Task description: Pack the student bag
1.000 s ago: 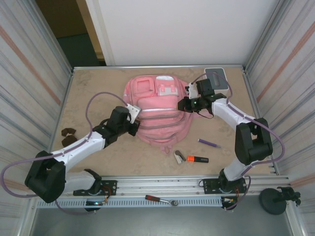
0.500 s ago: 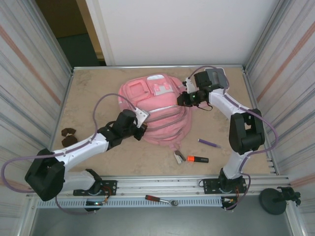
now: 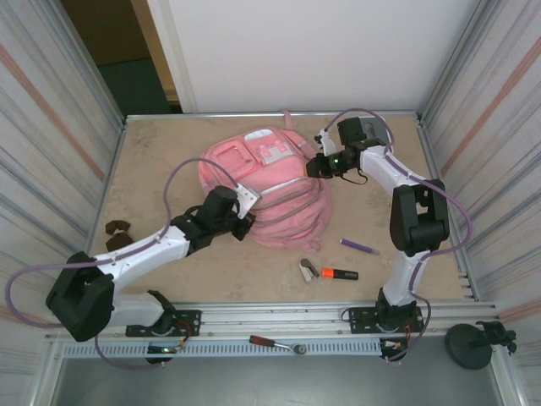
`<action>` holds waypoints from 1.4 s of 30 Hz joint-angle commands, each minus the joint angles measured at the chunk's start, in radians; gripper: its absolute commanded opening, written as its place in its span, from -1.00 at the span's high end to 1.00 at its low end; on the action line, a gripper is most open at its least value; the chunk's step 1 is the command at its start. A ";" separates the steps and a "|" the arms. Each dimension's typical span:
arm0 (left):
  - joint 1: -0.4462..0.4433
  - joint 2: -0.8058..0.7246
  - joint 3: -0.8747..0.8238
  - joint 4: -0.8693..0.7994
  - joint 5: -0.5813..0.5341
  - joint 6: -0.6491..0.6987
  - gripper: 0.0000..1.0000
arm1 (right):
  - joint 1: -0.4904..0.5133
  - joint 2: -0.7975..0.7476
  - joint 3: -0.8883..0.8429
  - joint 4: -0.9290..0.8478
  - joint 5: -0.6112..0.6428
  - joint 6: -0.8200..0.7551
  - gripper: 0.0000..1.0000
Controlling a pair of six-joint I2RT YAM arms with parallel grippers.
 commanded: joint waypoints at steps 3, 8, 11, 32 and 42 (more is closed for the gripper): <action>0.096 -0.085 -0.050 -0.052 -0.077 -0.028 1.00 | -0.028 0.023 0.009 -0.015 0.027 -0.043 1.00; 0.143 -0.078 -0.046 -0.049 -0.111 -0.047 0.94 | -0.019 0.021 0.012 -0.012 0.014 -0.052 1.00; 0.145 -0.034 -0.016 -0.048 -0.115 -0.034 0.91 | -0.007 0.020 0.016 -0.011 0.012 -0.058 1.00; 0.156 -0.015 0.049 -0.051 -0.177 0.054 0.08 | 0.015 0.029 0.039 -0.018 0.048 -0.036 1.00; 0.039 -0.076 0.077 0.047 0.082 0.171 -0.59 | 0.031 -0.030 0.044 0.031 0.057 0.125 0.22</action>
